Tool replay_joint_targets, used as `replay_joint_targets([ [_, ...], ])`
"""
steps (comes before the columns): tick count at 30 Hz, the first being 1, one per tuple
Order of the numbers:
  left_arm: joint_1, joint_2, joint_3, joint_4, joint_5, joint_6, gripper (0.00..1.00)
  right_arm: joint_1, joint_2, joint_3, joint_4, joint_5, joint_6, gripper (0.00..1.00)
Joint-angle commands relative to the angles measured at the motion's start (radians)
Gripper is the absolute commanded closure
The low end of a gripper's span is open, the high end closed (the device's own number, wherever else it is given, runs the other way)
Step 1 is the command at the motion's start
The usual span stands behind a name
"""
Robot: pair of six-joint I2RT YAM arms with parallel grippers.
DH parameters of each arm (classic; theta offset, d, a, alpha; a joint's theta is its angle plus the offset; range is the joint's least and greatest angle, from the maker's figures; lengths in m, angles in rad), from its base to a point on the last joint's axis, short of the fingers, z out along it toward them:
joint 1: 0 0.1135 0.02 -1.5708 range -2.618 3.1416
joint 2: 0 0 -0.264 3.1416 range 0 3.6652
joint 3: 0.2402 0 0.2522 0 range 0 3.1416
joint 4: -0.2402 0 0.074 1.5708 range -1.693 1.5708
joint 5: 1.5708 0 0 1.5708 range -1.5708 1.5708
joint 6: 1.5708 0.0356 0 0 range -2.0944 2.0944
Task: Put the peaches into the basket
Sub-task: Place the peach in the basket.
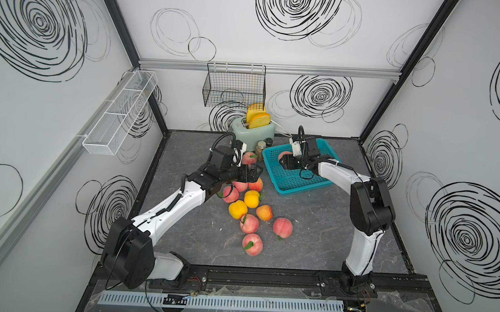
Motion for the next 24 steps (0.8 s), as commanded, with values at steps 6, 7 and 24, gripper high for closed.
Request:
replay_joint_targets([
  [6,0.020,0.031,0.017,0.070,0.016,0.011,0.02,-0.003,0.075,0.065,0.033,-0.030,0.005,0.39],
  [7,0.020,0.039,0.019,0.073,0.016,0.011,0.02,-0.002,0.083,0.069,0.032,-0.032,0.006,0.39],
  [24,0.004,0.110,0.052,0.099,0.035,-0.022,0.02,0.014,0.185,0.114,0.041,-0.061,0.017,0.39],
])
